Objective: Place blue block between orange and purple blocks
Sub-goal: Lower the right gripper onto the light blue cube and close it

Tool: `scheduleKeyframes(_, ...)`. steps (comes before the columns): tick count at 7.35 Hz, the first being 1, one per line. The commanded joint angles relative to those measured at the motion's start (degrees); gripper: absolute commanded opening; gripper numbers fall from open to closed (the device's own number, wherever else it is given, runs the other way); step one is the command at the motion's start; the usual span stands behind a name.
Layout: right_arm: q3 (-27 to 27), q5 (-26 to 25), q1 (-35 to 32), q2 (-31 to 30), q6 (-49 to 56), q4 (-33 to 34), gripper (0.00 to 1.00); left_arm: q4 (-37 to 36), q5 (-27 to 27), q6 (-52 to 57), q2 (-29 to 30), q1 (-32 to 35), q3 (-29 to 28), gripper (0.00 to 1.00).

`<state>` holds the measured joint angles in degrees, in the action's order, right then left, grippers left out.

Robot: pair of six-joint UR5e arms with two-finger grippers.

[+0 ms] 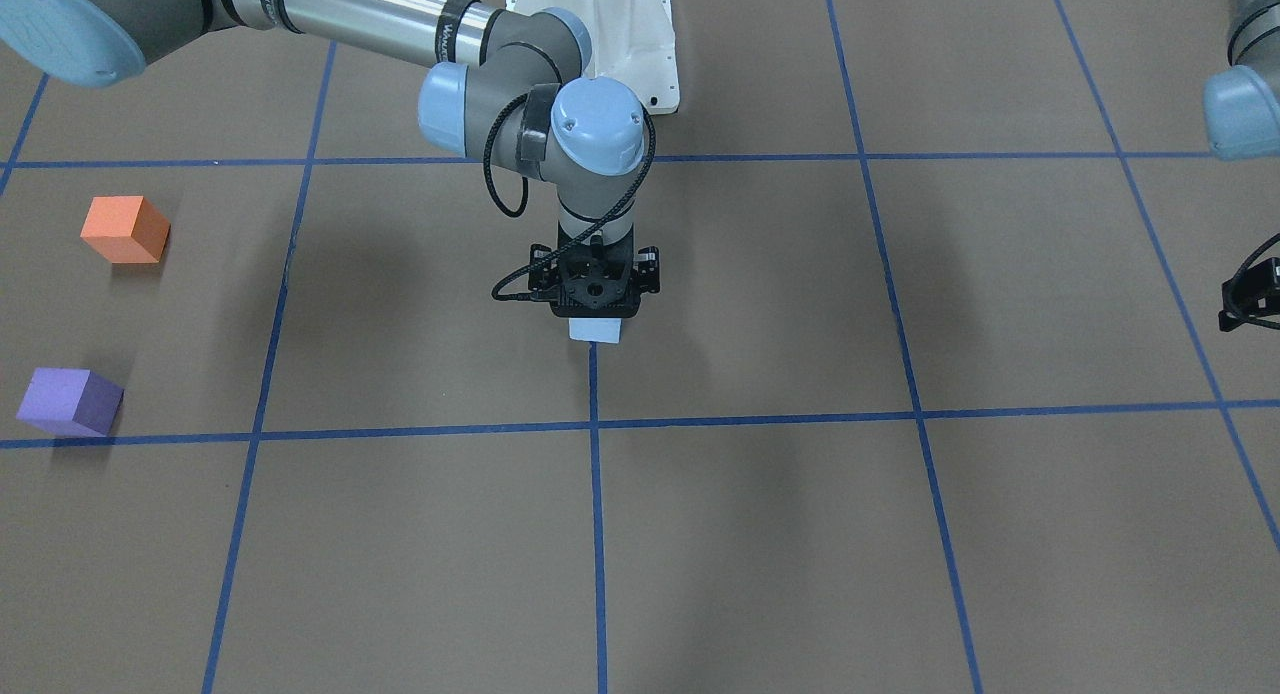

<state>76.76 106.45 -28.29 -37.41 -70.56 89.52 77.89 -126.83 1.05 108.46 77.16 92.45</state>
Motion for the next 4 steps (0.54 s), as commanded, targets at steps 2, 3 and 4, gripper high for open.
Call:
scheduleKeyframes(2, -2.49, -0.01, 0.69, 0.05, -2.63, -4.17, 0.57, -0.02, 0.00, 0.00, 0.00, 0.00, 0.18, 1.00)
scheduleKeyframes(3, -2.40, 0.16, 0.70, 0.05, -4.48, -4.17, 0.01, -0.02, 0.00, 0.00, 0.00, 0.00, 0.18, 1.00)
scheduleKeyframes(4, -1.01, 0.86, 0.61, 0.23, -4.41, -3.83, 0.00, -0.02, 0.00, 0.00, 0.00, 0.00, 0.10, 1.00)
